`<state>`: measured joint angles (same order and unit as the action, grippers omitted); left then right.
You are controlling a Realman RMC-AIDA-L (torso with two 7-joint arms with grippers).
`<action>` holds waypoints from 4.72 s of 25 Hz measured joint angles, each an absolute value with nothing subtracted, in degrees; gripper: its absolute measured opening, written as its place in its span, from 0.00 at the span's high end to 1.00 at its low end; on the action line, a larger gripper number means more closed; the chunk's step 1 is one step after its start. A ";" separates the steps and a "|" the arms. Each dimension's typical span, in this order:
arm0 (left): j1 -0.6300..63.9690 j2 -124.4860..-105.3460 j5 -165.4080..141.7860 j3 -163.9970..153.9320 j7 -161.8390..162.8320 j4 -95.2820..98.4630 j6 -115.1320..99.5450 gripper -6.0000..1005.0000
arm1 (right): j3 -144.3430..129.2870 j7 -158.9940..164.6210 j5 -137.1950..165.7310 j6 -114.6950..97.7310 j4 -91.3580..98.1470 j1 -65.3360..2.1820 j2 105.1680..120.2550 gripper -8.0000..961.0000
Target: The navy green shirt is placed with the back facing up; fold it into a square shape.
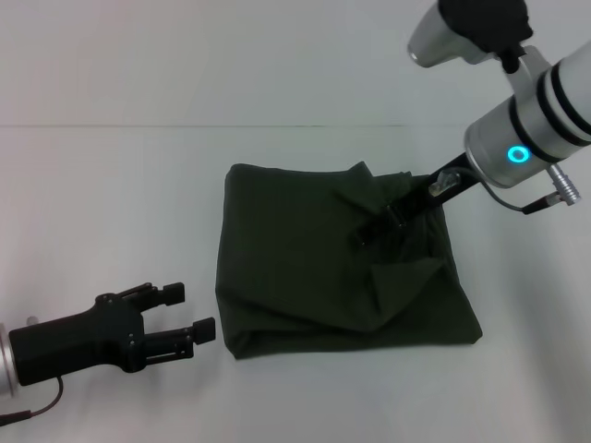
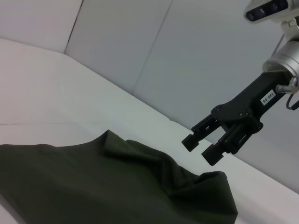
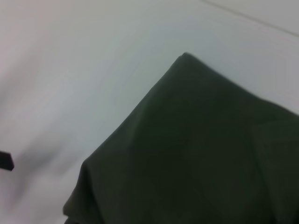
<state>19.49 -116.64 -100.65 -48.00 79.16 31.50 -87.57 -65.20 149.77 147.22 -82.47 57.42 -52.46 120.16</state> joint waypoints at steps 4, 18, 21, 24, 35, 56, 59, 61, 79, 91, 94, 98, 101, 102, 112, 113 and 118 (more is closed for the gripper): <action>19.48 -116.60 -100.75 -48.03 78.83 31.64 -87.85 0.10 | -67.05 150.00 146.76 -82.68 56.79 -52.93 120.28 0.05; 19.73 -116.45 -102.30 -48.09 78.63 32.06 -87.44 0.10 | -70.50 149.33 142.24 -84.03 53.22 -52.14 120.03 0.05; 19.64 -116.46 -102.36 -48.19 78.62 32.08 -87.35 0.10 | -70.29 149.33 142.49 -84.38 53.00 -51.09 119.82 0.05; 19.62 -116.50 -102.41 -48.17 78.60 32.08 -87.29 0.10 | -69.86 149.34 142.63 -85.18 53.16 -49.58 119.59 0.05; 20.22 -116.52 -102.41 -48.10 78.57 31.86 -86.00 0.10 | -64.67 148.51 142.74 -86.49 54.92 -42.27 117.64 0.05; 19.87 -116.99 -101.94 -47.22 78.62 31.99 -85.50 0.10 | -43.13 134.28 129.38 -91.97 49.57 -37.51 116.26 0.05; 19.75 -117.09 -101.75 -46.40 78.61 32.07 -85.70 0.10 | -43.02 129.49 124.43 -92.65 43.15 -37.71 115.40 0.05; 19.75 -117.08 -101.72 -46.16 78.68 32.10 -85.93 0.10 | -42.91 128.69 123.29 -92.36 41.42 -37.60 115.25 0.05; 20.92 -117.07 -101.82 -45.70 78.66 32.26 -87.02 0.10 | -42.98 127.73 124.76 -85.94 31.88 -35.87 115.40 0.05; 20.95 -117.36 -101.75 -45.71 78.66 32.22 -86.40 0.10 | -38.73 125.04 124.62 -85.14 32.49 -31.81 114.10 0.05; 20.99 -117.39 -101.75 -45.70 78.69 32.22 -86.38 0.10 | -35.37 123.00 124.51 -89.16 32.66 -31.90 113.71 0.05; 21.02 -117.41 -101.75 -45.70 78.89 32.36 -86.42 0.10 | -30.61 121.27 123.36 -92.86 34.03 -32.77 113.41 0.05; 21.01 -117.42 -101.76 -45.70 78.94 32.50 -86.52 0.10 | -30.93 119.20 120.06 -93.05 35.82 -34.25 114.36 0.05; 21.01 -117.42 -101.76 -45.69 78.94 32.51 -86.55 0.10 | -31.26 118.69 119.36 -92.78 36.07 -35.06 114.67 0.05; 21.39 -117.40 -102.08 -45.19 81.00 32.47 -86.42 0.10 | -48.51 131.12 128.41 -84.13 54.45 -42.86 118.67 0.05; 21.46 -117.29 -102.13 -45.19 81.71 32.55 -86.42 0.10 | -50.77 134.59 130.51 -83.45 57.85 -42.93 118.99 0.05; 21.60 -116.74 -102.24 -45.17 83.51 33.00 -86.38 0.10 | -58.66 151.79 144.04 -85.62 69.90 -47.30 119.54 0.05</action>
<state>21.60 -116.74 -102.24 -45.17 83.51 33.00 -86.38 -58.66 151.79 144.04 -85.62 69.90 -47.30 119.54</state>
